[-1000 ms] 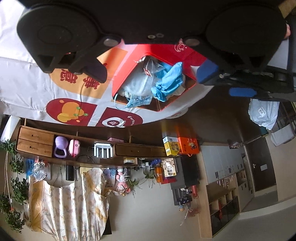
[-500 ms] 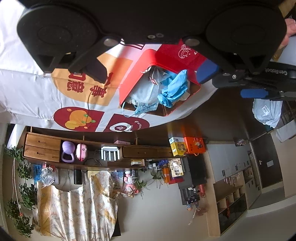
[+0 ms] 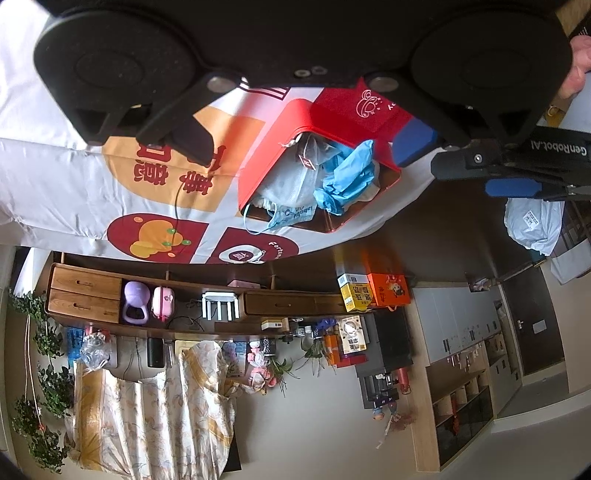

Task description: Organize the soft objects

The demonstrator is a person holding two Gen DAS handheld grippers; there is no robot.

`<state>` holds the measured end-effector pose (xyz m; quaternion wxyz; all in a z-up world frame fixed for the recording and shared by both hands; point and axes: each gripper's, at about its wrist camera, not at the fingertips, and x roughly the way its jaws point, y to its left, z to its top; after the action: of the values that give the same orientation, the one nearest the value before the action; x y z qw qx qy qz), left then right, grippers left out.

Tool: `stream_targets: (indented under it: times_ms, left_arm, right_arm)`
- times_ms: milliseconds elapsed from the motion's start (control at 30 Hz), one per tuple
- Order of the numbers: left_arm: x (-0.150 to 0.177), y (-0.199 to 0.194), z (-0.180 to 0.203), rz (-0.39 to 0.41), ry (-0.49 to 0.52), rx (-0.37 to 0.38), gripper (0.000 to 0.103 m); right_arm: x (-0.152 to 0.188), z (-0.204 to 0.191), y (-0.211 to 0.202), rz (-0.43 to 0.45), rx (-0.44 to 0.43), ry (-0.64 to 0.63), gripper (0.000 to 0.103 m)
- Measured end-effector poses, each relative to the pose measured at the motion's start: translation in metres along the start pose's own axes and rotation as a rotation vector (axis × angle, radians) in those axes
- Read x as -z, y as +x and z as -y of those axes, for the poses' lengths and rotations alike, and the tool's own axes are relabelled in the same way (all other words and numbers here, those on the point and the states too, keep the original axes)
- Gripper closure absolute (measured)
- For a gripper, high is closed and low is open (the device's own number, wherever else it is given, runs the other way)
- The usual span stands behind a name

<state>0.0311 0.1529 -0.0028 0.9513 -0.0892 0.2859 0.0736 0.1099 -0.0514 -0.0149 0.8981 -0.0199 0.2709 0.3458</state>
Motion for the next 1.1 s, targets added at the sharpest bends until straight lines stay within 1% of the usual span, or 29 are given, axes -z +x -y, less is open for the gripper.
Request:
stream_targets:
  times_ms: [667,1100]
  left_arm:
    - [-0.003,-0.013,0.001,0.043,-0.005,0.022,0.000]
    - [-0.003,-0.014,0.001,0.049,-0.016,0.029,0.000]
  right_arm:
    - [-0.005,-0.001,-0.006,0.019,-0.007,0.002,0.000]
    - [-0.005,-0.001,-0.005,0.019,-0.009,0.000,0.000]
